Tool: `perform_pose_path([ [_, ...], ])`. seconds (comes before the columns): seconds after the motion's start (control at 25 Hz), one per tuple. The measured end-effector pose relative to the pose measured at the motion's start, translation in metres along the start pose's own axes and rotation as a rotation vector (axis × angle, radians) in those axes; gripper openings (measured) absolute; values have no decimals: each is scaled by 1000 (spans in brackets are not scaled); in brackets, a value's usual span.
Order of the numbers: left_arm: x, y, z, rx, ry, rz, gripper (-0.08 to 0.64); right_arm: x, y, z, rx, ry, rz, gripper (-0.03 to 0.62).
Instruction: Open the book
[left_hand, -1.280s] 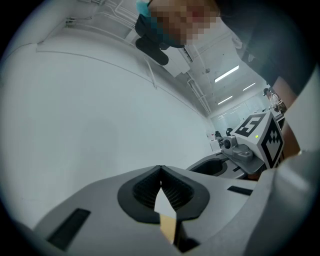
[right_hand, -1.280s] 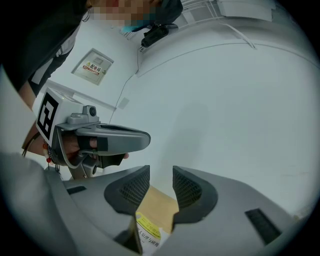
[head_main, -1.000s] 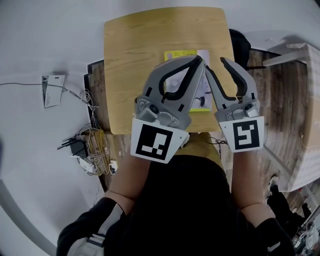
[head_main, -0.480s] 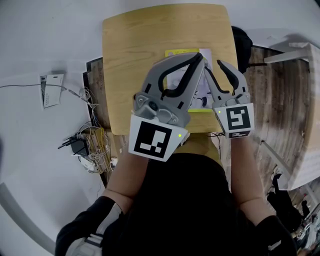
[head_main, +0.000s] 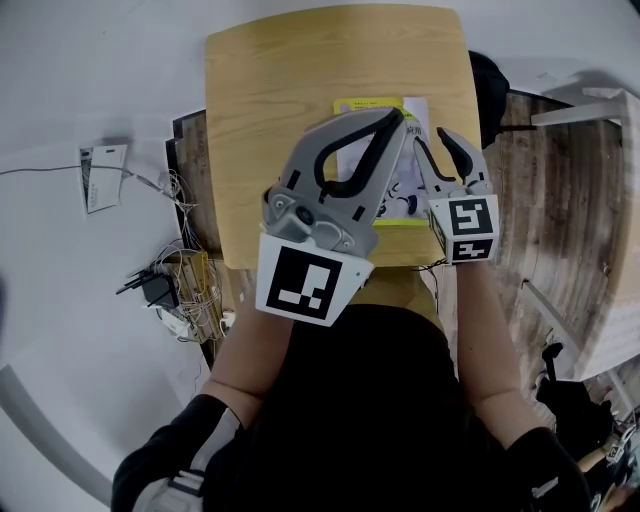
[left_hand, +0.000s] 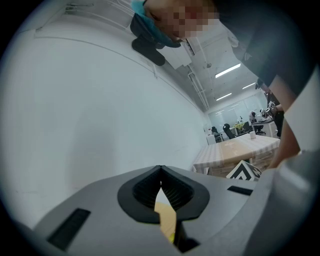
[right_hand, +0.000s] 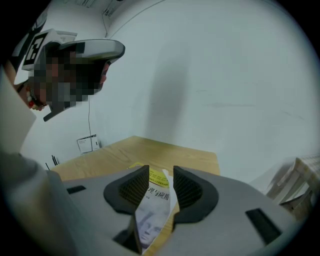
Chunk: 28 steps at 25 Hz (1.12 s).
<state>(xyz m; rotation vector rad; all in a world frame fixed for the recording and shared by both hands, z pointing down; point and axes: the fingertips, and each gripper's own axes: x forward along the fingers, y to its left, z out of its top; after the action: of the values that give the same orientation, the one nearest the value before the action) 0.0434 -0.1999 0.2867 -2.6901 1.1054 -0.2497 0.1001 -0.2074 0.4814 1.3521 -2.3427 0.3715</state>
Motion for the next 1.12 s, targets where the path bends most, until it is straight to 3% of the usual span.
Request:
perform_pose_path([
  [0.84, -10, 6, -5, -25, -12, 2, 11, 19, 3, -109, 229, 269, -3, 162],
  [1.12, -16, 6, -5, -28, -13, 6, 11, 20, 7, -119, 329, 276, 14, 161],
])
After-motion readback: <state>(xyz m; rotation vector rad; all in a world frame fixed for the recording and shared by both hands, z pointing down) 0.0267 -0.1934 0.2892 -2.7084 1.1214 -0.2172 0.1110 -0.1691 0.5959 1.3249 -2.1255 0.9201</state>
